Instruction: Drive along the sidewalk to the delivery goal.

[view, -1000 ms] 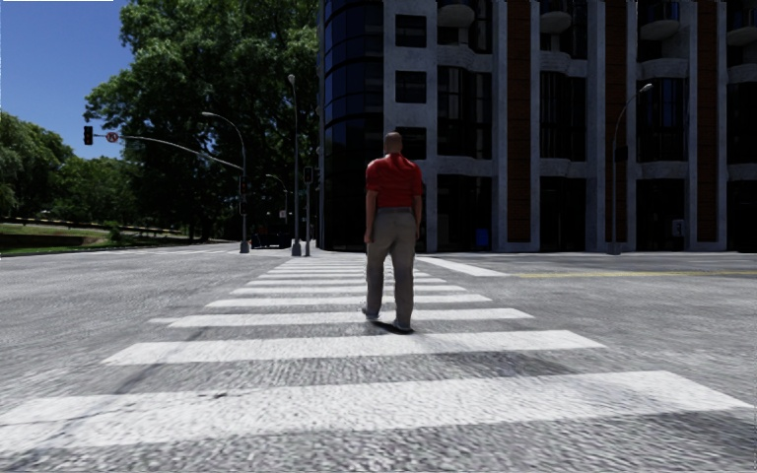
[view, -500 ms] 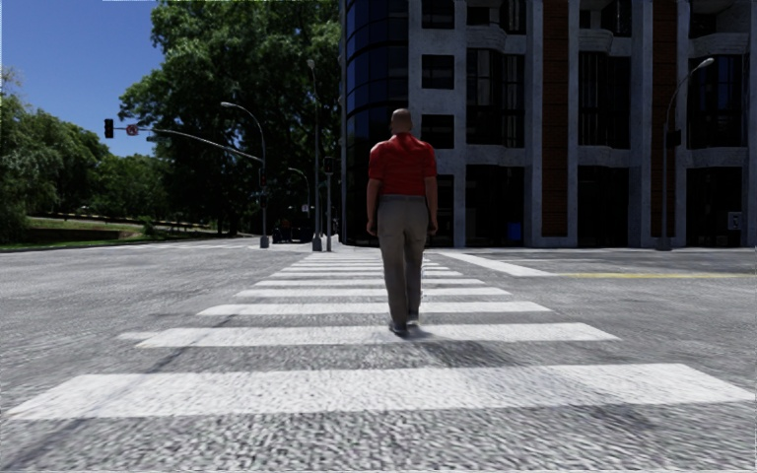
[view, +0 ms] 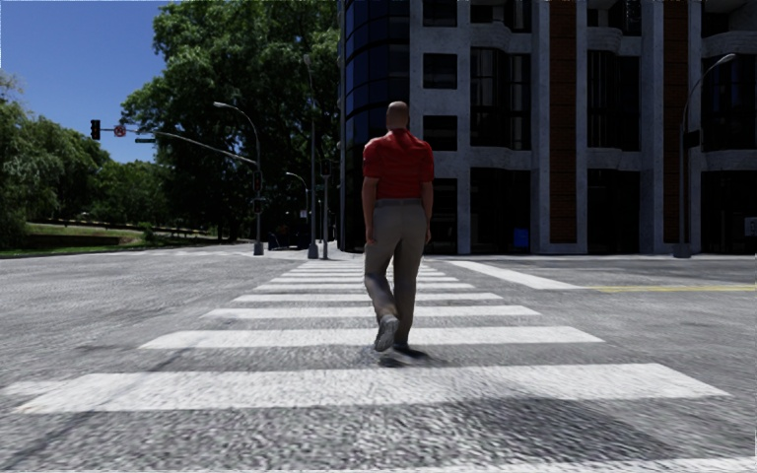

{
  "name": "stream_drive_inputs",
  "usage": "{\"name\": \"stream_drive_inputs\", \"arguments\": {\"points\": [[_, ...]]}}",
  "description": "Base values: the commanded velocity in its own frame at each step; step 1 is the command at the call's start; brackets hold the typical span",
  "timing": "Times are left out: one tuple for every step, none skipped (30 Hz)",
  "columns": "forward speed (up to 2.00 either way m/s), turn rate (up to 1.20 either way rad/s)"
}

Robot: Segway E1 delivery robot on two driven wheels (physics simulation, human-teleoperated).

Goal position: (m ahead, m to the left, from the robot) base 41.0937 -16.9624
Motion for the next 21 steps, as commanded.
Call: {"name": "stream_drive_inputs", "arguments": {"points": [[1.74, 0.13], [1.74, 0.13], [1.74, 0.33], [1.74, 0.54], [1.74, 0.60], [1.74, 0.61], [1.74, 0.15], [1.74, 0.15], [1.74, 0.02], [1.74, 0.00], [1.74, 0.00], [1.74, 0.00], [1.74, 0.00], [1.74, 0.00], [1.74, 0.00], [1.74, 0.00], [1.74, 0.00], [1.74, 0.00], [1.74, 0.00], [1.74, 0.00], [1.74, 0.00]]}}
